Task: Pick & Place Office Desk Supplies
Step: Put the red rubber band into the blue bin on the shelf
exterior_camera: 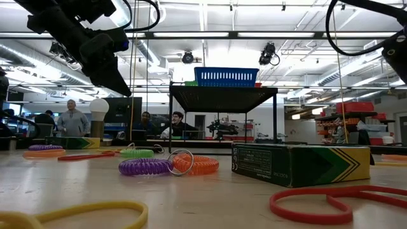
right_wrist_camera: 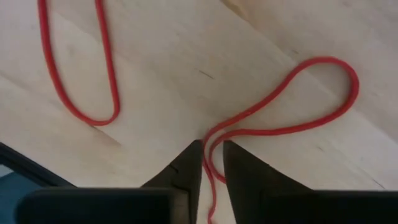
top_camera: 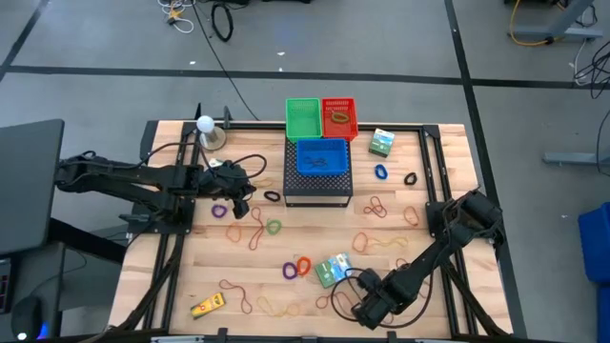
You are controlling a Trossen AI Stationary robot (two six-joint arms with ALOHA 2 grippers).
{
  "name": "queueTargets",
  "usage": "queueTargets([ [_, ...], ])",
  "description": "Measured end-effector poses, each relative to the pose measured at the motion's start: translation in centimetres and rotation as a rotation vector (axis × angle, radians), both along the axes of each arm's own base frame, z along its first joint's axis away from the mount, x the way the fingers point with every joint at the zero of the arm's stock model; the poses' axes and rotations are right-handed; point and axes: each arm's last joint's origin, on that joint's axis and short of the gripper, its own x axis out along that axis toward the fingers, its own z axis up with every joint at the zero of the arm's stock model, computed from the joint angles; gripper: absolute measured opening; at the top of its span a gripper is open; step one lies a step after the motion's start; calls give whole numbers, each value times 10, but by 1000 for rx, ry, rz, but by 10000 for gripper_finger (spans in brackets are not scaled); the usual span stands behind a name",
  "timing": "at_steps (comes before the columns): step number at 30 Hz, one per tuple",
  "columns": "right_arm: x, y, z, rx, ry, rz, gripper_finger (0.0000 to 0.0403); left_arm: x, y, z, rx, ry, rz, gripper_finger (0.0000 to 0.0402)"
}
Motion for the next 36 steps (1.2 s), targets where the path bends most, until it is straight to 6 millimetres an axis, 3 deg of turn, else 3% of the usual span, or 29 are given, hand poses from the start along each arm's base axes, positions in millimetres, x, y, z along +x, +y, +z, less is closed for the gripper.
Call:
queueTargets([
  [7,0,0,0,-10,-8,-6,8,0,0,0,-1,0,0,10],
  [14,-4,-4,11,-97,-15,28,4,0,0,0,1,0,-1,10],
  [23,-1,-8,67,-231,-52,123,2,0,1,0,51,12,1,10],
  [29,6,-11,91,-294,-76,140,1,0,1,0,66,17,-3,10],
  [36,24,-35,139,-480,-151,114,1,0,1,0,67,16,-3,10],
])
